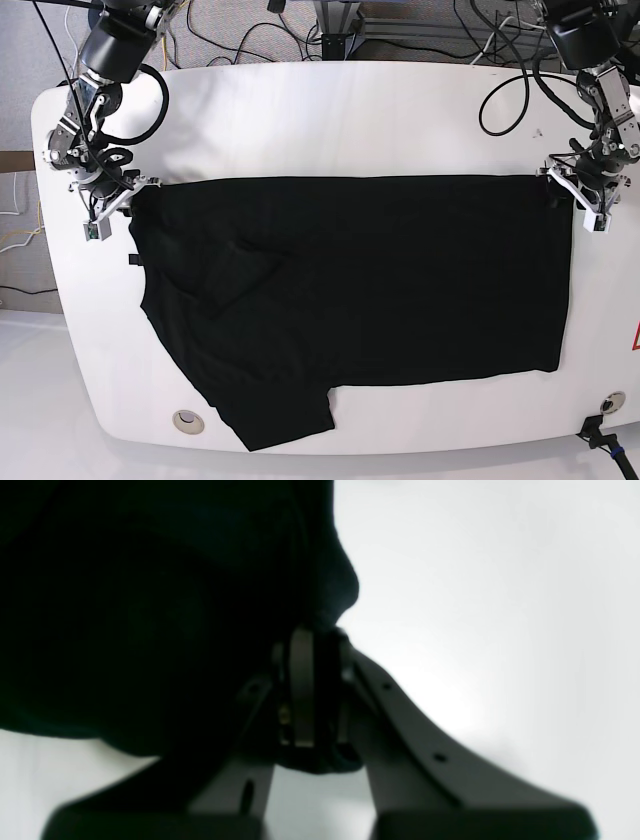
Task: Fold the T-shirt properly
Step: 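Release, regrasp the shirt edge and drag it back toward the robot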
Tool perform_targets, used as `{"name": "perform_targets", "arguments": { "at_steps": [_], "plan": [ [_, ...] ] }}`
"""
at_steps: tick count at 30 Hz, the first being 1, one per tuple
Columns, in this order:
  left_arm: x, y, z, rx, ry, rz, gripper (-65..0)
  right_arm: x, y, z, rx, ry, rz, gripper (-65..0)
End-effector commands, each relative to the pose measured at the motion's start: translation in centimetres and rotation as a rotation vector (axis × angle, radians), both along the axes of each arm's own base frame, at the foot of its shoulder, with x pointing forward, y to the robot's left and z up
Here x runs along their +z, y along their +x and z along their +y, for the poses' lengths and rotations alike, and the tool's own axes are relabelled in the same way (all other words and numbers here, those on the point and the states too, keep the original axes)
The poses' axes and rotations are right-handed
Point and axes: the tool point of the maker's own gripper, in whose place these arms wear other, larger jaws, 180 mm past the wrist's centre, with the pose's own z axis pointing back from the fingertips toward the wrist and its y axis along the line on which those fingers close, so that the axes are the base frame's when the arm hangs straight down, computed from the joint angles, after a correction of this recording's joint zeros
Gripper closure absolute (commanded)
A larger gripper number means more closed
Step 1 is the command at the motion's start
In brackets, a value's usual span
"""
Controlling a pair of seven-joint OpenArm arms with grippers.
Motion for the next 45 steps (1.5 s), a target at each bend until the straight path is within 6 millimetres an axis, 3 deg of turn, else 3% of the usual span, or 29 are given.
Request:
{"name": "perform_targets", "arguments": {
  "at_steps": [1,7,8,12,16,21,25,31,36,45],
  "plan": [
    [1.3,1.2,0.1,-0.019,0.015,-0.043,-36.9,-0.7,-0.9,-0.4,0.015,-0.032,0.063,0.0],
    [1.3,1.2,0.2,-0.014,0.014,-0.044,-1.2,-0.7,-0.9,-0.4,0.013,-0.032,0.062,0.0],
    [1.3,1.2,0.2,-0.014,0.014,-0.044,0.0,-0.7,-0.9,-0.4,0.013,-0.032,0.062,0.0],
    [1.3,0.9,0.1,-0.019,0.017,-0.040,0.0,-0.8,-1.1,0.5,0.018,-0.020,0.059,0.0],
    [1.3,-1.1,0.1,-0.043,0.055,-0.018,0.0,-0.6,-3.2,1.0,0.037,-0.058,0.061,0.0],
    [0.5,-5.4,-0.1,-0.078,0.100,0.043,0.0,-0.6,-7.9,1.1,0.068,-0.126,0.103,0.0],
    [0.6,-9.9,1.3,-0.058,0.146,0.099,0.0,-0.6,-11.9,0.9,0.095,-0.176,0.154,0.0],
    [1.6,-13.7,2.9,-0.041,0.201,0.143,0.0,0.3,-16.4,1.0,0.140,-0.237,0.206,0.0],
    [2.0,-14.5,2.5,-0.060,0.215,0.149,0.0,0.8,-17.7,1.0,0.157,-0.257,0.223,0.0],
    [2.0,-14.9,2.2,-0.068,0.219,0.173,0.0,0.8,-17.5,1.1,0.158,-0.257,0.218,0.0]
  ]
}}
